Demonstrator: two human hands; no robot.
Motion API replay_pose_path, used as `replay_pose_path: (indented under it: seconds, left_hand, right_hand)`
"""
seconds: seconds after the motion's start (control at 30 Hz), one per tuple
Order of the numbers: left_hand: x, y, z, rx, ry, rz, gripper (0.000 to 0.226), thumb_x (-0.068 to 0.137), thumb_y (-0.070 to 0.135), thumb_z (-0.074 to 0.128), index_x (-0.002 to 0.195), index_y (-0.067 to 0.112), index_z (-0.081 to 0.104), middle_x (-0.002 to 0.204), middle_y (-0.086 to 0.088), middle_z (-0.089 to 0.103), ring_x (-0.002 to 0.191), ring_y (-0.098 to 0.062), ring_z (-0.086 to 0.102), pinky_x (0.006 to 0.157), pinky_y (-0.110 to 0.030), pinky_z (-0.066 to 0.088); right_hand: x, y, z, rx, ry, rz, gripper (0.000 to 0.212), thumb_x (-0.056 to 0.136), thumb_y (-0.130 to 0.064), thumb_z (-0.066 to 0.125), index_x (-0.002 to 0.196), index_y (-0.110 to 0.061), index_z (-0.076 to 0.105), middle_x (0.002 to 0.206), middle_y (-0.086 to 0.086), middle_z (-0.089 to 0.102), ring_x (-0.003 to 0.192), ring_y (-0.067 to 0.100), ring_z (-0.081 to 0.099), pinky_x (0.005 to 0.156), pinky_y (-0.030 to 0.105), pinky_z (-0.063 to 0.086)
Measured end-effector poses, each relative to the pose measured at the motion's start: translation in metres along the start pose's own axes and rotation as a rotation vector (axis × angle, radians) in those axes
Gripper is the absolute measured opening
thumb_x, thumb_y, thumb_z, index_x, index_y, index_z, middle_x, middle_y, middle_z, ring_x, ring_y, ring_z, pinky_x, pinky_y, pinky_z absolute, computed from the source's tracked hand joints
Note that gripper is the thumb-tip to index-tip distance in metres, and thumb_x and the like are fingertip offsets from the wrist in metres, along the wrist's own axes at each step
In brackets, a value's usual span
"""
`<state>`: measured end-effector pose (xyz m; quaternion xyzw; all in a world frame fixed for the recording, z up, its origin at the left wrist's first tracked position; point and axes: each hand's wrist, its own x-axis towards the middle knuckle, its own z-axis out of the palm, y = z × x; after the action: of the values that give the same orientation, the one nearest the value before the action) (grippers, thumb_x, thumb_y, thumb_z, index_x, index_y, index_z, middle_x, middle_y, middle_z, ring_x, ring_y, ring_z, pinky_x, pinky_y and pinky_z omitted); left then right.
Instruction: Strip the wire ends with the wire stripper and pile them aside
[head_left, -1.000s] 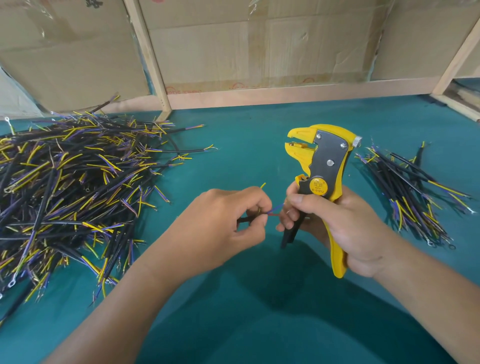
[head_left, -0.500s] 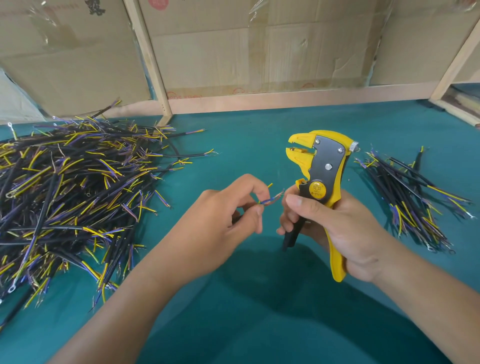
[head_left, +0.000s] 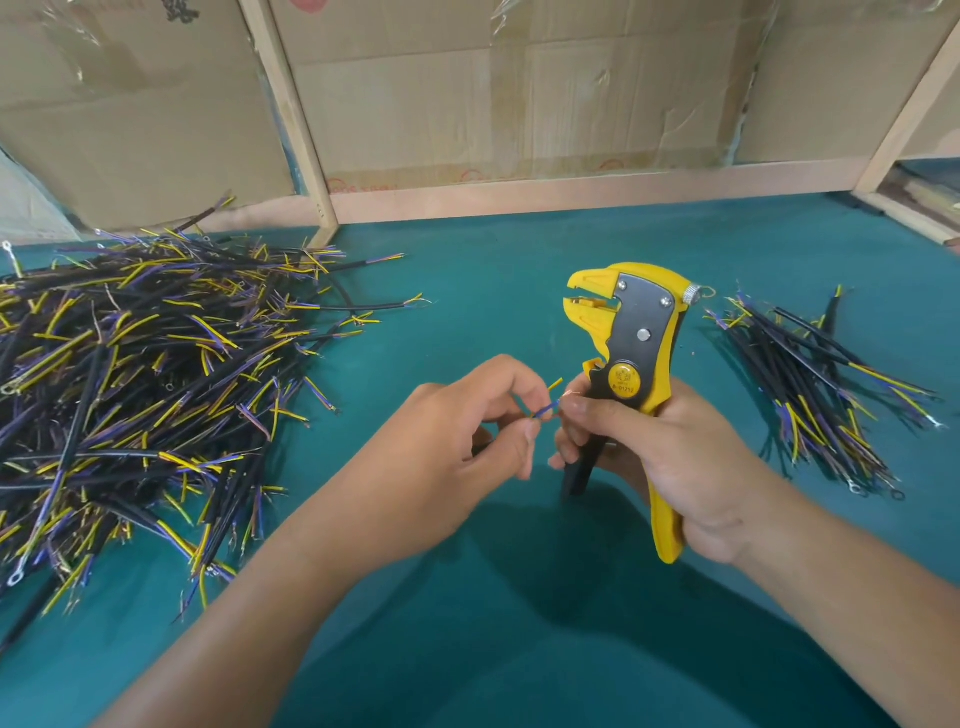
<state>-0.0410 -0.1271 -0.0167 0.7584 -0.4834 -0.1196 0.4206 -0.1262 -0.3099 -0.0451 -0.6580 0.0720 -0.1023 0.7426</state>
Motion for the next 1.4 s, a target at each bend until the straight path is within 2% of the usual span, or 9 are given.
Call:
replay_pose_path:
  seconds: [0.13, 0.23, 0.33, 0.47, 0.6, 0.73, 0.9, 1.13, 1.4]
  left_hand:
    - [0.0, 0.0, -0.001, -0.006, 0.007, 0.0, 0.012, 0.097, 0.022, 0.051, 0.096, 0.035, 0.051, 0.073, 0.008, 0.065, 0.044, -0.01, 0.032, 0.046, -0.012, 0.027]
    - [0.0, -0.001, -0.004, -0.004, 0.027, 0.0, 0.012, 0.096, 0.022, 0.052, 0.095, 0.034, 0.053, 0.072, 0.009, 0.064, 0.044, -0.009, 0.032, 0.047, -0.011, 0.027]
    - [0.0, -0.003, -0.006, 0.021, 0.058, -0.004, 0.011, 0.095, 0.022, 0.053, 0.096, 0.033, 0.053, 0.072, 0.008, 0.064, 0.044, -0.009, 0.032, 0.046, -0.013, 0.028]
    - [0.003, -0.014, -0.006, 0.135, 0.145, -0.078, 0.019, 0.098, 0.014, 0.052, 0.096, 0.033, 0.049, 0.069, 0.004, 0.063, 0.044, -0.012, 0.034, 0.045, -0.015, 0.028]
    - [0.006, -0.021, -0.009, 0.235, 0.239, -0.137, 0.023, 0.098, 0.012, 0.05, 0.097, 0.034, 0.045, 0.065, -0.006, 0.059, 0.047, -0.017, 0.033, 0.047, -0.025, 0.032]
    - [0.006, -0.02, -0.011, 0.225, 0.332, -0.11, 0.023, 0.099, 0.013, 0.052, 0.096, 0.035, 0.048, 0.065, -0.006, 0.058, 0.043, -0.014, 0.03, 0.044, -0.023, 0.028]
    - [0.006, -0.014, -0.011, 0.206, 0.369, -0.059, 0.02, 0.098, 0.011, 0.053, 0.099, 0.031, 0.053, 0.066, -0.007, 0.057, 0.042, -0.011, 0.029, 0.042, -0.016, 0.023]
    - [0.005, -0.012, -0.006, 0.256, 0.379, -0.059, 0.02, 0.099, 0.012, 0.053, 0.099, 0.032, 0.053, 0.065, -0.007, 0.057, 0.048, -0.017, 0.034, 0.047, -0.024, 0.029]
    - [0.006, -0.01, -0.002, 0.265, 0.424, -0.049, 0.017, 0.096, 0.011, 0.059, 0.098, 0.028, 0.058, 0.062, 0.0, 0.055, 0.048, -0.014, 0.035, 0.046, -0.018, 0.028]
  right_hand:
    - [0.001, -0.003, 0.001, 0.031, 0.037, 0.023, 0.01, 0.085, -0.02, 0.069, 0.076, -0.017, 0.07, 0.067, 0.006, 0.062, 0.065, 0.025, 0.063, 0.086, 0.059, 0.055]
    - [0.004, -0.006, -0.001, 0.072, 0.1, 0.067, 0.021, 0.096, -0.009, 0.062, 0.075, -0.012, 0.064, 0.067, 0.007, 0.058, 0.063, 0.025, 0.061, 0.086, 0.059, 0.054]
    - [0.005, -0.012, -0.002, 0.147, 0.112, 0.083, 0.019, 0.097, -0.007, 0.056, 0.079, -0.009, 0.059, 0.067, 0.008, 0.053, 0.063, 0.026, 0.055, 0.075, 0.048, 0.057]
    - [0.002, -0.022, -0.004, 0.373, -0.089, 0.198, 0.014, 0.085, -0.014, 0.066, 0.079, -0.007, 0.056, 0.071, 0.011, 0.047, 0.064, 0.029, 0.051, 0.068, 0.043, 0.056]
    - [-0.004, -0.023, -0.004, 0.298, -0.221, 0.351, 0.009, 0.08, -0.016, 0.065, 0.081, -0.007, 0.063, 0.073, 0.014, 0.05, 0.065, 0.031, 0.053, 0.069, 0.045, 0.056]
    - [-0.007, -0.019, 0.001, 0.243, -0.271, 0.411, 0.008, 0.08, -0.015, 0.064, 0.079, -0.007, 0.062, 0.073, 0.014, 0.051, 0.064, 0.031, 0.053, 0.069, 0.046, 0.055]
    - [-0.007, -0.017, 0.001, 0.223, -0.34, 0.4, 0.008, 0.082, -0.015, 0.062, 0.081, -0.007, 0.06, 0.073, 0.014, 0.05, 0.067, 0.031, 0.053, 0.072, 0.046, 0.055]
    - [-0.01, -0.013, 0.001, 0.248, -0.429, 0.358, 0.015, 0.081, -0.018, 0.068, 0.084, -0.006, 0.059, 0.075, 0.014, 0.05, 0.068, 0.032, 0.053, 0.077, 0.048, 0.054]
    - [-0.01, -0.012, 0.002, 0.209, -0.434, 0.337, 0.017, 0.081, -0.02, 0.068, 0.083, -0.006, 0.059, 0.074, 0.014, 0.049, 0.068, 0.031, 0.053, 0.076, 0.048, 0.054]
